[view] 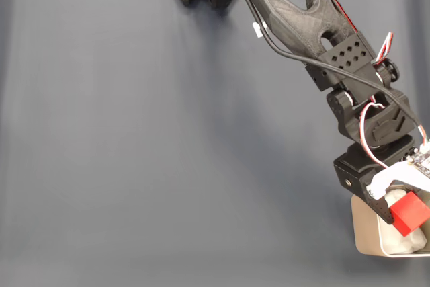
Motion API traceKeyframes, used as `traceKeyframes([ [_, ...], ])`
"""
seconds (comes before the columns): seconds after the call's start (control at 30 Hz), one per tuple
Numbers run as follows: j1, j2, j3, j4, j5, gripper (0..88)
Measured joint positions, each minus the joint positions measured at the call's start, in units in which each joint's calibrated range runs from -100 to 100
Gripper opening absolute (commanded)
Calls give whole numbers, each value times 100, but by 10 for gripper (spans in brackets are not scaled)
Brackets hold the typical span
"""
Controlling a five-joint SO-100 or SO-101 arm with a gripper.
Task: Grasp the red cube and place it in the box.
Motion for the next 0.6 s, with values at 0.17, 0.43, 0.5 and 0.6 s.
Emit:
traceKeyframes([
  [0.17,-15,69,-36,0,0,94],
  [0.43,0,96,-108,0,0,95],
  [0.5,-7,96,-108,0,-39,96],
  [0.6,-7,96,-108,0,-83,97],
])
